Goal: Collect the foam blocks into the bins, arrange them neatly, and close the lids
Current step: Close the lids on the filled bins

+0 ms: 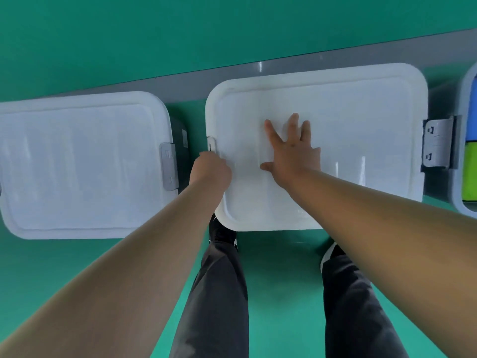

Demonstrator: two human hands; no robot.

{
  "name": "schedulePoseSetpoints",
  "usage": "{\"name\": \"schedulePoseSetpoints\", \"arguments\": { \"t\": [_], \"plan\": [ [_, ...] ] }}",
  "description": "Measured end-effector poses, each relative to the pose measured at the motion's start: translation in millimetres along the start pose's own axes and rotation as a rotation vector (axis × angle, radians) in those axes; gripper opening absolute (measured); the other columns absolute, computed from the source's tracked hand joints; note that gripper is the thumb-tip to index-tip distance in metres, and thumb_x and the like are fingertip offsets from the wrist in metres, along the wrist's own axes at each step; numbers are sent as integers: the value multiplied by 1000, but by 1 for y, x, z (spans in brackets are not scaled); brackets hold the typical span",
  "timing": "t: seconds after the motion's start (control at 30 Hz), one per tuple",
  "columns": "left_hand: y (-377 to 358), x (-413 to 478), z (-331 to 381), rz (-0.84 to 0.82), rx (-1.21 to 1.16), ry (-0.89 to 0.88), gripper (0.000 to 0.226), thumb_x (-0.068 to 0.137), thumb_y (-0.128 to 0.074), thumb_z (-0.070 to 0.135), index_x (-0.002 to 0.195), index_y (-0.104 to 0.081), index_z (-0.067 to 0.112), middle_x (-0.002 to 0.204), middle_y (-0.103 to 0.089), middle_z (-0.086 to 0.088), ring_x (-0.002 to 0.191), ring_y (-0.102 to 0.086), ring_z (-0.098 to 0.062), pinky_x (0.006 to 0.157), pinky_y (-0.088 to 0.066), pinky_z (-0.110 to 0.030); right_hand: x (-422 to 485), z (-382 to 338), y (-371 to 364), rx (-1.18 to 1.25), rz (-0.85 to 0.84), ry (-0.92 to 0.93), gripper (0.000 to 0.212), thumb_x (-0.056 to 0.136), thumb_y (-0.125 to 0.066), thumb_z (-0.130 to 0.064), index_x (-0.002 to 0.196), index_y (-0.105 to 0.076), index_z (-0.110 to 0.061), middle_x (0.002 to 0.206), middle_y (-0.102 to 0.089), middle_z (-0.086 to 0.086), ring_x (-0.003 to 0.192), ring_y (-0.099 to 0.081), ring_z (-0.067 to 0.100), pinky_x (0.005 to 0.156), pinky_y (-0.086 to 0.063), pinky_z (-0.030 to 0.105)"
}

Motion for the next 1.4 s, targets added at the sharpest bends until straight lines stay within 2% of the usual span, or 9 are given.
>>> {"name": "schedulePoseSetpoints", "arguments": {
  "t": [0.1, 0.2, 0.33, 0.47, 0.67, 0.97, 1.1, 1.23, 1.4],
  "plan": [
    [-2, -21, 24, 148, 116, -13, 85, 100, -50, 15, 161, 5, -4, 170, -3, -23, 156, -16, -38, 125, -26, -42, -7, 10, 10, 45, 9, 85, 82, 100, -56, -57, 162, -5, -44, 171, 20, 3, 159, 7, 34, 109, -40, 58],
    [-27, -48, 81, 204, 318, -230, 96, 101, -56, 27, 162, 14, 2, 171, 19, -16, 160, 8, -35, 131, -6, -44, -15, 49, 31, 154, 95, 192, 58, 103, -52, -39, 156, -32, -29, 173, -4, -6, 153, -21, 27, 107, -40, 51],
    [-87, -81, 166, 97, 428, -432, 107, 97, -67, 43, 164, 10, 10, 170, 23, -14, 159, 11, -35, 130, -6, -45, -23, 158, 50, 242, 215, 80, 47, 98, -51, -23, 143, -50, -11, 167, -28, 2, 141, -40, 31, 111, -39, 46],
    [-146, -103, 243, 49, 557, -510, 130, 84, -78, 59, 164, 15, 17, 168, 27, -15, 158, 12, -40, 128, -9, -56, -39, 267, 61, 378, 306, -119, 46, 96, -57, -21, 139, -49, -8, 152, -40, 5, 131, -46, 29, 108, -45, 43],
    [-201, -103, 281, -81, 713, -176, 178, 50, -96, 66, 150, 44, 20, 155, 46, -27, 149, 22, -59, 120, -26, -66, -29, 328, 54, 512, 225, -179, 64, 96, -67, -37, 147, -37, -15, 146, -41, 7, 133, -42, 29, 111, -41, 45],
    [-212, -100, 284, -78, 720, -153, 179, 51, -98, 59, 147, 47, 18, 149, 53, -29, 147, 27, -60, 122, -18, -69, -12, 357, 22, 556, 29, -182, 87, 95, -65, -58, 157, -25, -11, 158, -35, 11, 142, -40, 35, 113, -41, 51],
    [-211, -103, 284, -48, 718, -204, 177, 53, -97, 62, 149, 45, 17, 151, 49, -30, 148, 25, -60, 122, -22, -67, -8, 350, 29, 489, 48, -95, 77, 98, -62, -52, 155, -29, -11, 155, -40, 11, 141, -40, 36, 111, -40, 51],
    [-213, -101, 285, -52, 701, -215, 176, 54, -98, 59, 149, 44, 18, 149, 51, -29, 147, 27, -59, 122, -19, -68, 0, 353, 22, 535, -40, -104, 95, 96, -63, -53, 165, -11, -14, 168, -25, 7, 153, -26, 34, 120, -32, 52],
    [-214, -100, 283, -60, 701, -225, 174, 56, -96, 60, 149, 45, 19, 149, 52, -30, 146, 28, -60, 122, -19, -68, 11, 362, 33, 501, -39, -217, 85, 81, -80, -53, 143, -44, -8, 143, -43, 15, 125, -51, 34, 102, -49, 46]
  ]
}}
Point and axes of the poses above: each hand's wrist, its own x-axis towards the middle knuckle, its own y-axis out of the back of the hand, z = x × y, the point moved 10 cm from there along x, towards the middle knuckle
